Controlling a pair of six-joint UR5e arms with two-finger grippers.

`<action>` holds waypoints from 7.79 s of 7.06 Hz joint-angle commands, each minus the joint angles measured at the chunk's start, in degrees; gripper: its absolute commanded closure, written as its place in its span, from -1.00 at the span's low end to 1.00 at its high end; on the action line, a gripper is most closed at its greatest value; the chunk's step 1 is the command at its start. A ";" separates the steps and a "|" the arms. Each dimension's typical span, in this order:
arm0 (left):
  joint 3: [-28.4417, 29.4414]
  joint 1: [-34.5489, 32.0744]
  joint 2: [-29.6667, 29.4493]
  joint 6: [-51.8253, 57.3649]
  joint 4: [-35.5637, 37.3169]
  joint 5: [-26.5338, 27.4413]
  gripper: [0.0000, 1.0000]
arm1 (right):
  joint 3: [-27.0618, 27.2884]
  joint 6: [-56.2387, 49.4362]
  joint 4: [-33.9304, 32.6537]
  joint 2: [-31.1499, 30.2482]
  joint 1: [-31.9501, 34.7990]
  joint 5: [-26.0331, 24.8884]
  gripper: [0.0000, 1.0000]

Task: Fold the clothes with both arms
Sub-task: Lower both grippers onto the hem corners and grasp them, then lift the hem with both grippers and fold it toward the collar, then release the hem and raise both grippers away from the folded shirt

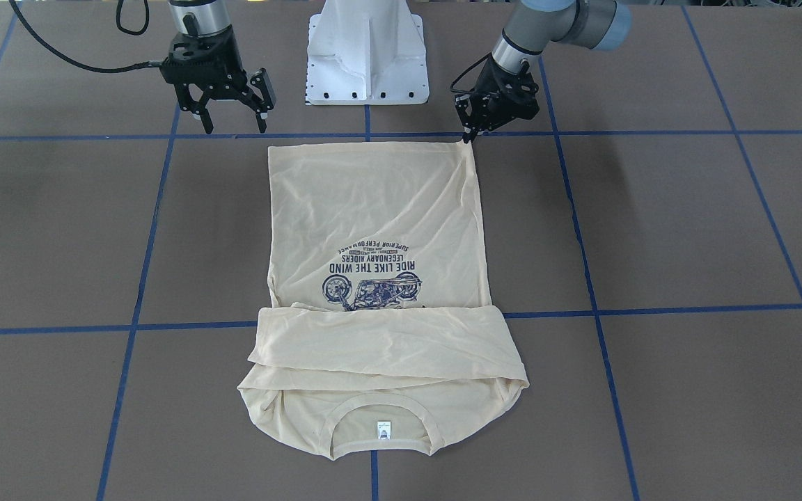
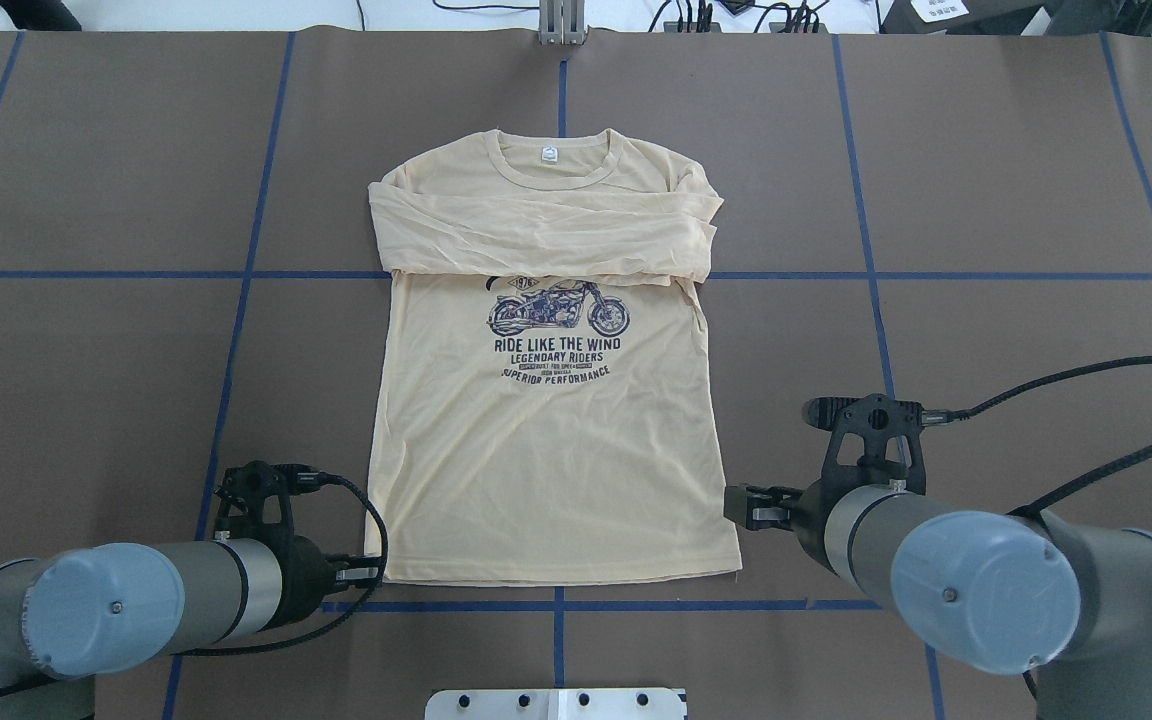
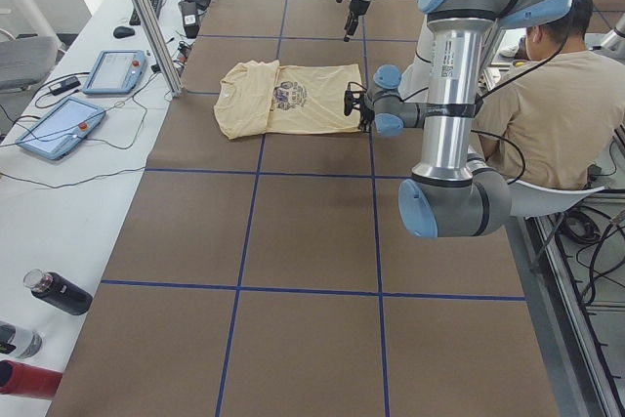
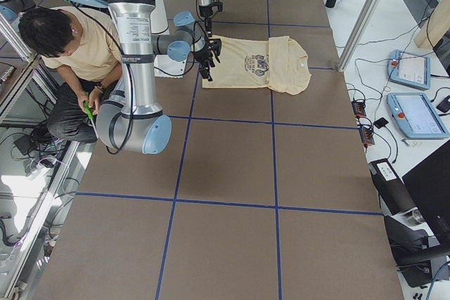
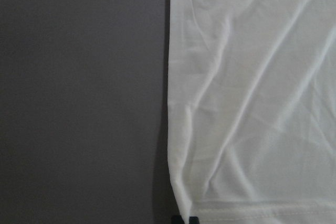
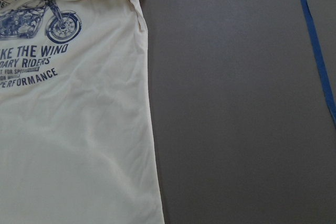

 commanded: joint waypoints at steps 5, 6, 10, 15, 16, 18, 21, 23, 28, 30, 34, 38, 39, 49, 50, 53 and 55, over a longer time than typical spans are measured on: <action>-0.64 0.04 -0.07 -0.51 -0.07 0.00 1.00 | -10.48 1.84 5.24 4.65 -6.93 -6.22 -0.08; -0.64 0.04 -0.16 -0.51 -0.07 0.00 1.00 | -10.66 1.67 5.24 4.39 -6.93 -6.48 -0.08; -0.64 0.04 -0.16 -0.51 -0.07 0.00 1.00 | -12.15 1.67 5.15 4.30 -6.93 -6.92 -0.04; -0.64 0.13 -0.25 -0.51 -0.07 0.00 1.00 | -12.33 1.75 4.97 4.47 -7.11 -7.18 0.16; -0.64 0.13 -0.25 -0.51 -0.07 0.00 1.00 | -12.33 1.75 4.88 4.48 -7.11 -7.18 0.16; -0.64 0.04 -0.42 -0.51 -0.07 0.00 1.00 | -12.33 1.67 4.80 4.13 -7.20 -7.27 0.15; -0.64 0.04 -0.60 -0.51 -0.07 0.00 1.00 | -12.33 1.75 4.62 4.21 -7.37 -7.27 0.16; -0.64 0.04 -0.69 -0.51 -0.07 -0.09 1.00 | -12.85 1.75 4.53 4.21 -7.72 -7.89 0.30; -0.64 0.04 -0.86 -0.51 -0.07 -0.18 1.00 | -12.68 1.67 4.53 4.21 -7.81 -7.97 1.00; -0.72 -0.04 -1.04 -0.51 -0.07 -0.26 1.00 | -11.81 1.58 4.53 3.95 -7.38 -7.89 1.00; -16.31 -0.75 2.20 -0.51 5.44 -5.51 1.00 | 10.02 0.26 -4.30 -1.22 -5.70 1.13 1.00; -27.10 -0.66 6.44 -3.59 10.64 -8.62 1.00 | 22.31 0.26 -14.36 -0.88 -9.32 5.21 1.00; -25.87 -2.83 6.17 -3.50 12.04 -8.35 1.00 | 20.21 0.26 -14.28 -0.45 -5.65 5.30 1.00; 7.23 -24.04 -19.74 -0.08 11.80 -2.21 1.00 | -17.88 -9.14 1.12 20.29 23.55 5.30 1.00; 10.58 -24.04 -20.72 2.02 11.62 -1.42 1.00 | -23.61 -9.32 4.41 22.12 24.43 5.30 1.00; 22.87 -23.95 -23.17 2.12 4.27 1.05 1.00 | -34.72 -9.06 7.76 25.92 25.23 5.12 1.00; 26.69 -24.04 -23.89 2.12 0.55 1.14 0.77 | -39.47 -8.45 11.98 26.01 26.02 5.29 0.16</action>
